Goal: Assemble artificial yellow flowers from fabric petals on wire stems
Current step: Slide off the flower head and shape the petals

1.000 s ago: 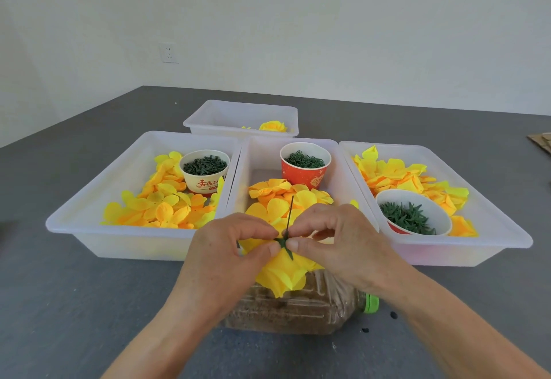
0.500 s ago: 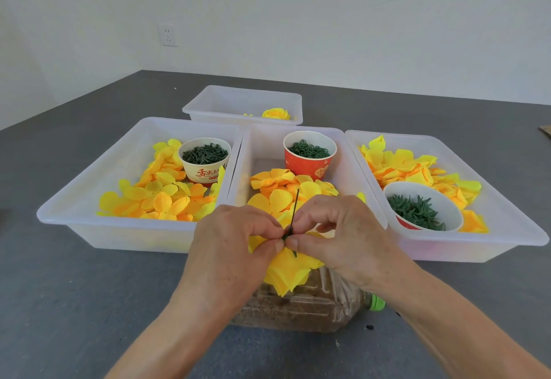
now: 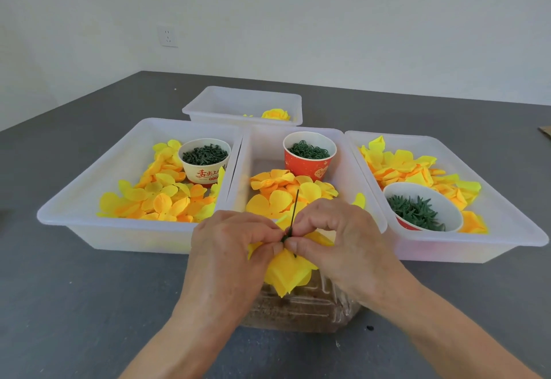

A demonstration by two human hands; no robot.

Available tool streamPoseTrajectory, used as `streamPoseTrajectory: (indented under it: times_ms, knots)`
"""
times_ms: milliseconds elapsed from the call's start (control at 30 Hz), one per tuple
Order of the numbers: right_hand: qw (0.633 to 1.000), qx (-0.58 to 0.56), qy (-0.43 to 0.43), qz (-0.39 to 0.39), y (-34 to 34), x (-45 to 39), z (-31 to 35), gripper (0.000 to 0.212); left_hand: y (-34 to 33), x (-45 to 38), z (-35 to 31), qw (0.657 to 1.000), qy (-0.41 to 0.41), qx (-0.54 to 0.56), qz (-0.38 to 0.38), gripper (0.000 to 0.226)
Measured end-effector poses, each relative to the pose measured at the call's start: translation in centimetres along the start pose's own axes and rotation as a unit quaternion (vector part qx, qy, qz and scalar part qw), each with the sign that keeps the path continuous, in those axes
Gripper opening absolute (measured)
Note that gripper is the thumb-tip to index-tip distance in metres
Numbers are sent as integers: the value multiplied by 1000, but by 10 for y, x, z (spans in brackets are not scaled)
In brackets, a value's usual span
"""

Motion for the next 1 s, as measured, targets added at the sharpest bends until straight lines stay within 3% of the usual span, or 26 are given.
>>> streamPoseTrajectory:
  times_ms: [100,200,367,500,767,1000]
  knots:
    - [993,-94,-59,46,4,-2,-7,18,2,2,4,998,38,58,3,17]
    - [988,-120,-80,59,3,-2,-10,18,1,1,5,996,49,70,18,15]
    - [993,-101,-43,40,2,-3,-6,31,1,-2,4,999,39,32,19,11]
    - [995,-89,-18,44,2,-3,-5,21,1,-4,-1,999,26,6,32,10]
    - [995,12,90,-40,4,5,4,5,-2,1,-6,999,-50,-10,-11,14]
    - [992,33,117,-29,2,2,4,8,-6,0,-4,994,-103,-42,-19,7]
Point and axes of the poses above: each hand's wrist, its own x-axis away from the middle knuckle, its own y-axis out of the back of the hand, z = x × y, the point moved 7 cm from there along -x, towards the middle knuckle, and after that the axes turned 5 degrees about -y, right-handed, at the moved point
